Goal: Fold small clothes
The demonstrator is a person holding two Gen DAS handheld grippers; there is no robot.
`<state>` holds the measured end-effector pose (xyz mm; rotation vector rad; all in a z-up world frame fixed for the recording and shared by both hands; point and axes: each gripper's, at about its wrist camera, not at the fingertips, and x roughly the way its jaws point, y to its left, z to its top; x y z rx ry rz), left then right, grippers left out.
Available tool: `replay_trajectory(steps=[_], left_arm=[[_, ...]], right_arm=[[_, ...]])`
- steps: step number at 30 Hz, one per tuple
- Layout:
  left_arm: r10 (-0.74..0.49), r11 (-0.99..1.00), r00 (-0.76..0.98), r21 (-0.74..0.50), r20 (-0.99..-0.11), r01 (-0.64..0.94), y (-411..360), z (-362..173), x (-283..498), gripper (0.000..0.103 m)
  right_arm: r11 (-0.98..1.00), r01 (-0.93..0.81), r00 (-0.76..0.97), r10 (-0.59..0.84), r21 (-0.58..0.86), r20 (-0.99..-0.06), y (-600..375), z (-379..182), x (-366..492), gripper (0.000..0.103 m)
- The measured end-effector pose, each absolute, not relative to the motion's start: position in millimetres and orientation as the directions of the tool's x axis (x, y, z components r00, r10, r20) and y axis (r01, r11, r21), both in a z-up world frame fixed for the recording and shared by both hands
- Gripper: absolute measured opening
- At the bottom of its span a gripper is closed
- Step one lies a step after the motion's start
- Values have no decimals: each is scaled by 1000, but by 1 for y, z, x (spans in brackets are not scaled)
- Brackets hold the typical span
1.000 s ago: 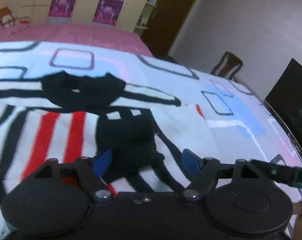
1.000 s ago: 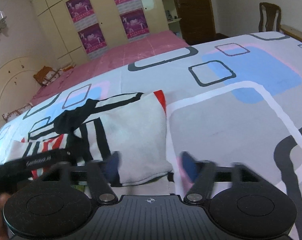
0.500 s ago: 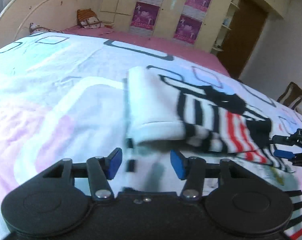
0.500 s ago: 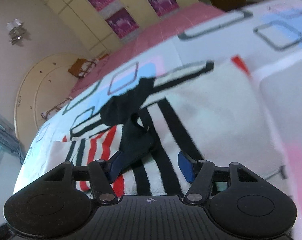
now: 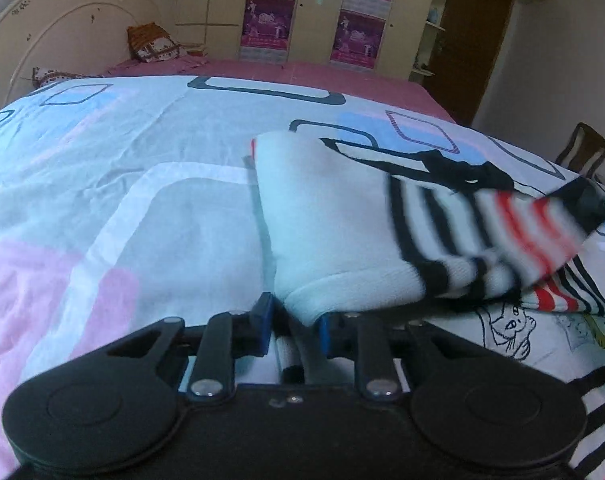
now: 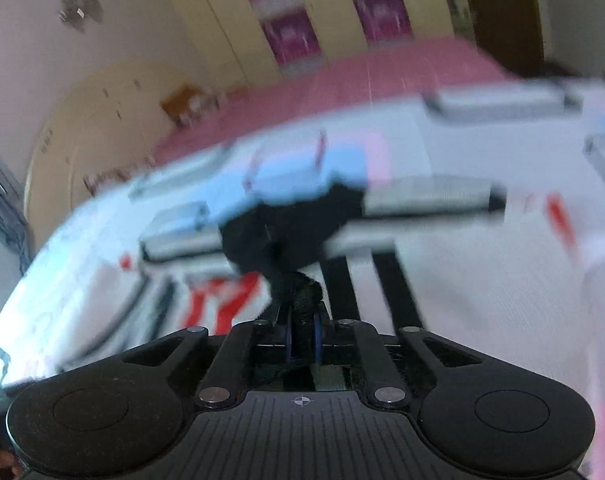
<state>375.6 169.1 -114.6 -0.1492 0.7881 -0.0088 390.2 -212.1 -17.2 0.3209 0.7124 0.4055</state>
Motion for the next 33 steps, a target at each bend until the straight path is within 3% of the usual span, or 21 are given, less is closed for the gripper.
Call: replay_trajectory(steps=[2,6,22,27,29,30,31,33], left_arm=[[-70,991,704,-127,-707,-30,168,-114,376,22],[-77,993,701,-118,-709,-11,168,-114,377,22],[-92,994,667,-110,-739,16,170,-111,383,22],[-81,996,657,-83,-750,28,167,-111,385,22],[-87,996,647,-68,-758,54,165,-109,385,25],[-95,995,643,-77,-760,56,168,-104,382,34],[-102,994,655,-98,-749,44,172,-97,375,35],[-137,989,703,-133,-698,61,176,-77,355,41]], right_arm=[[889,-253,762,427,383,-487,-222,5,376,8],[923,-193,700,367,333,-613,-232,-28,383,7],[916,-135,676,363,376,-641,-237,-55,362,7],[926,-112,635,345,359,-691,-233,-66,363,7],[929,-92,612,337,358,-716,-234,-71,364,8],[932,-83,625,324,352,-710,-236,-67,361,8],[943,-67,648,290,325,-705,-238,-60,357,11],[955,-63,703,248,288,-666,-244,-41,346,33]])
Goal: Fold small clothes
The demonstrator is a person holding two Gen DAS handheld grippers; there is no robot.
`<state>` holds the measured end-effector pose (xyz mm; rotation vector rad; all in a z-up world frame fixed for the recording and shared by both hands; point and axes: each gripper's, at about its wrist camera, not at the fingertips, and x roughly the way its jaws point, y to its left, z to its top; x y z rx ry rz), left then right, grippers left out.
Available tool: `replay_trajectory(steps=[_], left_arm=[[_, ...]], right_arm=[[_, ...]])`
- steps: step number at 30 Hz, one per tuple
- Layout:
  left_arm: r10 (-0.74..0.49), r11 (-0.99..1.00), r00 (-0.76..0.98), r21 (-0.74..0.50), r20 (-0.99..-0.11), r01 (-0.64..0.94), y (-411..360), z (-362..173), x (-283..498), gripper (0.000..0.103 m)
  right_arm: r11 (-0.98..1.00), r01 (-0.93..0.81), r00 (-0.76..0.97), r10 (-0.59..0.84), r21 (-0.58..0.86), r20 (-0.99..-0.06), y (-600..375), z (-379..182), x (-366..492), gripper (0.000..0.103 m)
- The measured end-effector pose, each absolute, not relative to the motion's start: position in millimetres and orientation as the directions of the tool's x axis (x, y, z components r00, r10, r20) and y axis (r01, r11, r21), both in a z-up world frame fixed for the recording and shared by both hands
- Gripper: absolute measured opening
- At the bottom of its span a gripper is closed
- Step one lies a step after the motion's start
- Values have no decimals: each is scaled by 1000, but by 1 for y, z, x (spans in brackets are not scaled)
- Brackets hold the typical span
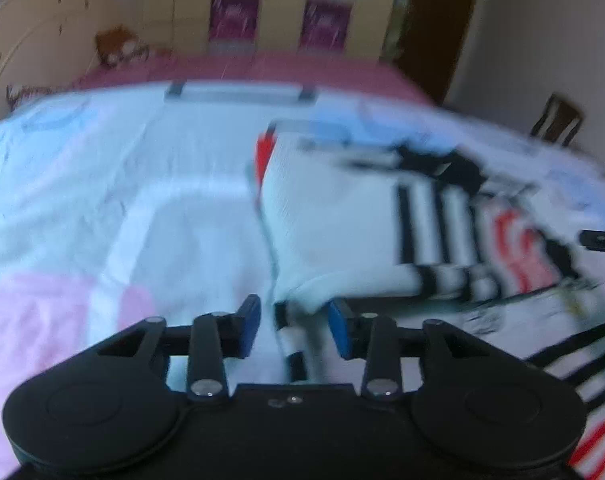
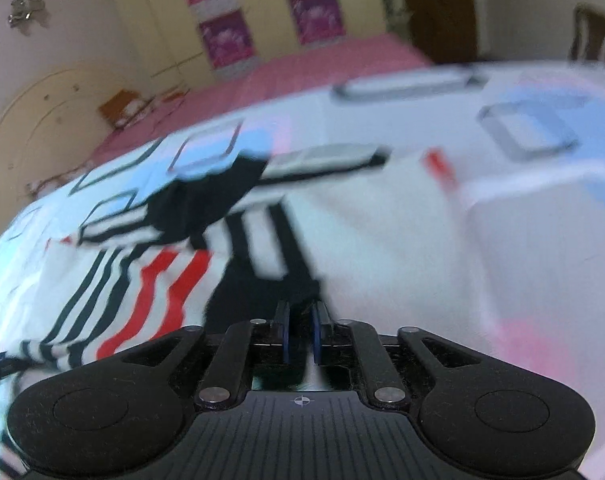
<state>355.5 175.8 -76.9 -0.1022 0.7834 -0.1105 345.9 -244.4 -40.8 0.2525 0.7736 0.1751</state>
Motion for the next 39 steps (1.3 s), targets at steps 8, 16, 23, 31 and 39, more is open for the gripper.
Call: replay_trajectory(steps=[8,16,23,31,39], left_arm=[[-159,987,654,-93,-740,135,110,-103,395,48],[-211,977,702,-162,-680,137,136,-76,446,49],[-126,992,666,-93,-735,85,169,-111,528,51],[-224,971,733,-209,-642,113,161,-77,494,49],[-267,958,636,-126,-724,259,69,-111,493,53]], right_arm=[[953,-178,609,303,246,-733,-201,-59,362,38],[965,-148,658,258,215,-707,-222,-41,382,38],[958,-211,603,285,196,-745,-215,-60,439,38],[962,-180,672,274,207,-688,-196,-36,421,38],[909,-370,547,380,192,-746,-101,-60,412,38]])
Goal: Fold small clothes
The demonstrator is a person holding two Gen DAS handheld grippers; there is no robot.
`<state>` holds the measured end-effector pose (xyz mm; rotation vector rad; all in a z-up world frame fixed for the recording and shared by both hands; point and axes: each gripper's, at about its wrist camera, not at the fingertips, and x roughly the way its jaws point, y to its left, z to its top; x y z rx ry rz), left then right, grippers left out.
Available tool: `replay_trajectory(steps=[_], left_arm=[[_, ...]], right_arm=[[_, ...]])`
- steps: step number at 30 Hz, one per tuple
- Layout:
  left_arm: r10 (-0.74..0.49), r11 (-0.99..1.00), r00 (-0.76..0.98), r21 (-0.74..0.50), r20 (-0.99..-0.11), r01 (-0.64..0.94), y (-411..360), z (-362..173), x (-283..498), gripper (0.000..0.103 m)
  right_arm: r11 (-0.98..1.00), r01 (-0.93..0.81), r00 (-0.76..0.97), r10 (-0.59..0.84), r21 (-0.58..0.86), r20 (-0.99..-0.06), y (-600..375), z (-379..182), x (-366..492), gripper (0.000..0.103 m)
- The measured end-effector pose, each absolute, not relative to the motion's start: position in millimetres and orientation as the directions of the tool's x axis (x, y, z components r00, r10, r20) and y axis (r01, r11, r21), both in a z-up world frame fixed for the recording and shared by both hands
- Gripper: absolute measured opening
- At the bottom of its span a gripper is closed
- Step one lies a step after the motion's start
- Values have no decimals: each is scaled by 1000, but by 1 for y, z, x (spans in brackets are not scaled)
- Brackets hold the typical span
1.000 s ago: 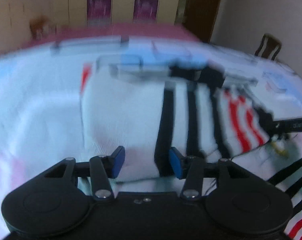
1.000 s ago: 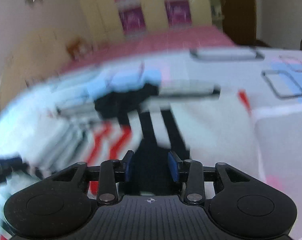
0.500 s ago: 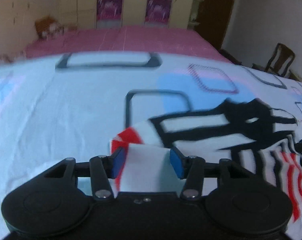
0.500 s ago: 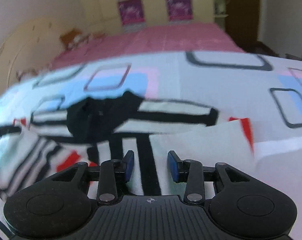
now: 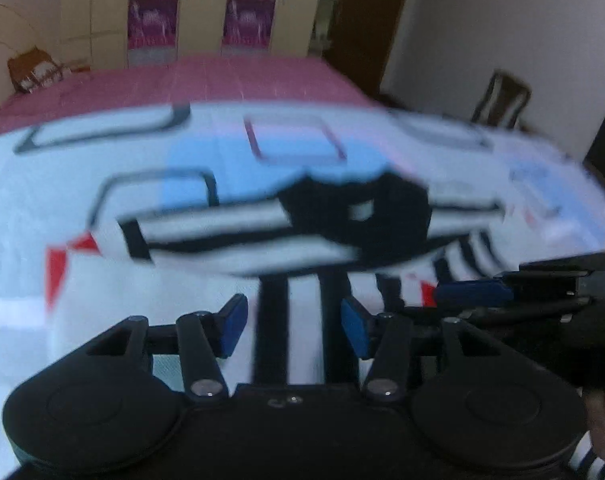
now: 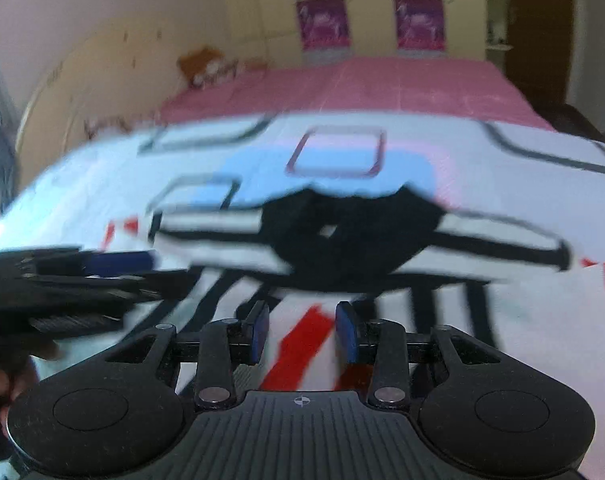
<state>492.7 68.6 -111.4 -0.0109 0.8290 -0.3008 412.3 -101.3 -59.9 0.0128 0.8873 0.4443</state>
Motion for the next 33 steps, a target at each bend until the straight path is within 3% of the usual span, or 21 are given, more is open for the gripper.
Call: replay_trajectory(steps=[2,5,6,10,15,19,21,25,27,30,33], left_arm=[[-243,959,660,-71,-711,276,65,-113,485,54],[-195,973,673,-53,-713,226,94,-108,482,48],[-217,969,671,-75,-709,234,110,-109,478,43],[-217,970,661,-84,-718,226,120,-102,470,41],[-257,961,704,-101,-662,256,84,-83,457,53],[-240,962,660,-82,-712,262,61,-107,454,55],[-216,967,687,-54,-694,250,71,-111,444,55],[-182,975,696,-39,-694,217,108,-111,424,54],[-171,974,702,-13,-692,225,112,-110,417,52],[-177,977,712,-35,-680,210,114,-94,408,50],[-185,980,728,-65,-660,189,118,-90,395,50]], right_arm=[[906,-419,596,324,59,-735,-94,-67,402,38],[944,-330,635,218,-5,-741,-115,-62,397,38],[964,-267,640,173,-6,-749,-136,-65,397,38],[972,-203,614,219,116,-758,-183,-69,393,38],[960,-255,675,265,119,-689,-153,-43,380,38],[947,-312,618,266,79,-739,-129,-63,381,38],[951,-297,628,265,89,-732,-143,-69,379,38],[980,-201,648,144,14,-748,-184,-69,371,38],[980,-176,628,185,93,-756,-206,-74,366,38],[983,-158,631,173,93,-756,-211,-63,362,38],[979,-158,684,200,125,-701,-210,-44,348,38]])
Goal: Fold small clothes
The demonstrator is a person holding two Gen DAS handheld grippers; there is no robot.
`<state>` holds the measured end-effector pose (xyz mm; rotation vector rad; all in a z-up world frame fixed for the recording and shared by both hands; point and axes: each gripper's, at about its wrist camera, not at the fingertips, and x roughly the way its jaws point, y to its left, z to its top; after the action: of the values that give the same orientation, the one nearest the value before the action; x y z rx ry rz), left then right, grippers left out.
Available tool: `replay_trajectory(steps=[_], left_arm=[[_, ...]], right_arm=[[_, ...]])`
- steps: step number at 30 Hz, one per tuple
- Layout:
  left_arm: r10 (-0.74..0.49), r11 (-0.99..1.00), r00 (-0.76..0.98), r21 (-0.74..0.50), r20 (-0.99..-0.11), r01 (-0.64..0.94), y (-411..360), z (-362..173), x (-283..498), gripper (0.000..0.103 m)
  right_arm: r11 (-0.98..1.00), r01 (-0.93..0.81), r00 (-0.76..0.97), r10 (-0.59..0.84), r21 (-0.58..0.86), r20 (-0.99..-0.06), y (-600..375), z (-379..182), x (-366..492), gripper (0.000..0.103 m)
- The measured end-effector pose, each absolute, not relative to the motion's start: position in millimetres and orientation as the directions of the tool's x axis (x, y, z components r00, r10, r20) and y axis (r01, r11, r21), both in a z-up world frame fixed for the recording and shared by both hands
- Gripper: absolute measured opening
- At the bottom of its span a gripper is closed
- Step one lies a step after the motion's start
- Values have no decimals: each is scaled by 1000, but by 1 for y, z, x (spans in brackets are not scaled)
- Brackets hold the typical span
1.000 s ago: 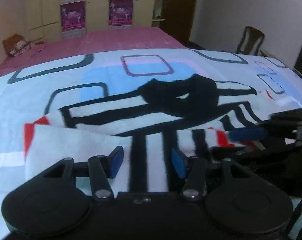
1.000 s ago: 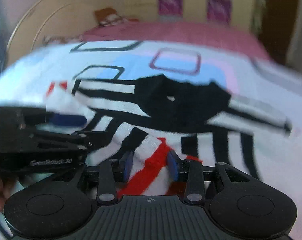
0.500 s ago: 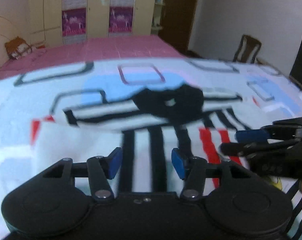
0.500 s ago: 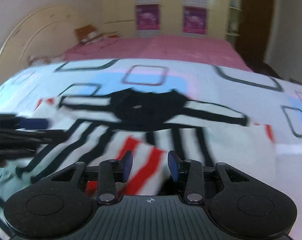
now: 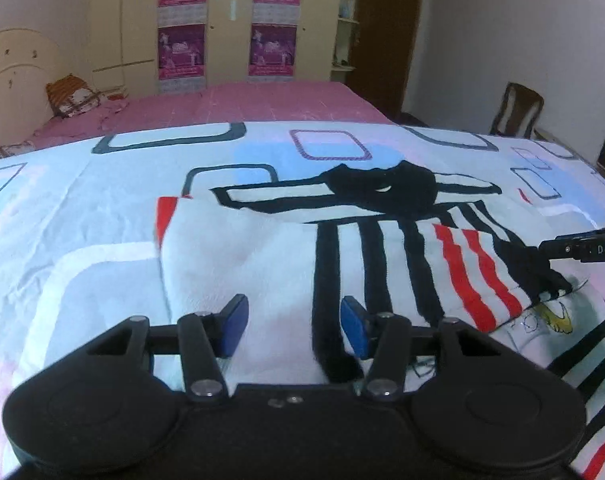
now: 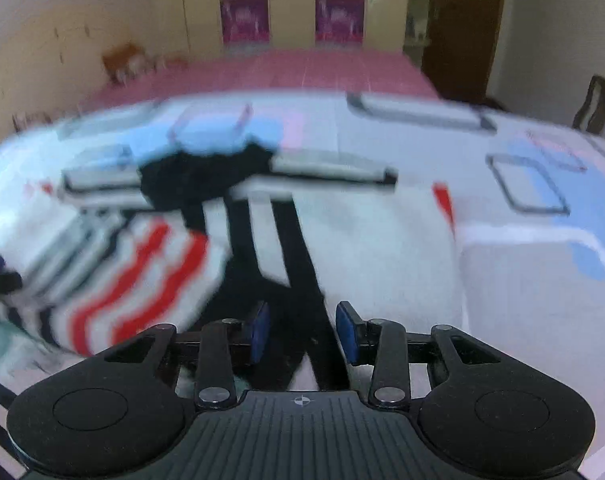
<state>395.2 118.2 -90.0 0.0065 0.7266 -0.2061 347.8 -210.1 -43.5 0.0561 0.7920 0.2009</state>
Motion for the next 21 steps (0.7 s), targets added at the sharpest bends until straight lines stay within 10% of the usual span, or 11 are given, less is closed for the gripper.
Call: replay_trajectory(steps=[21], left_arm=[[-122,990,731,-32,-671,135,121,-107,368,49]], right_arm=[[986,-138,650,158,89,-743,-183,-72,335,38]])
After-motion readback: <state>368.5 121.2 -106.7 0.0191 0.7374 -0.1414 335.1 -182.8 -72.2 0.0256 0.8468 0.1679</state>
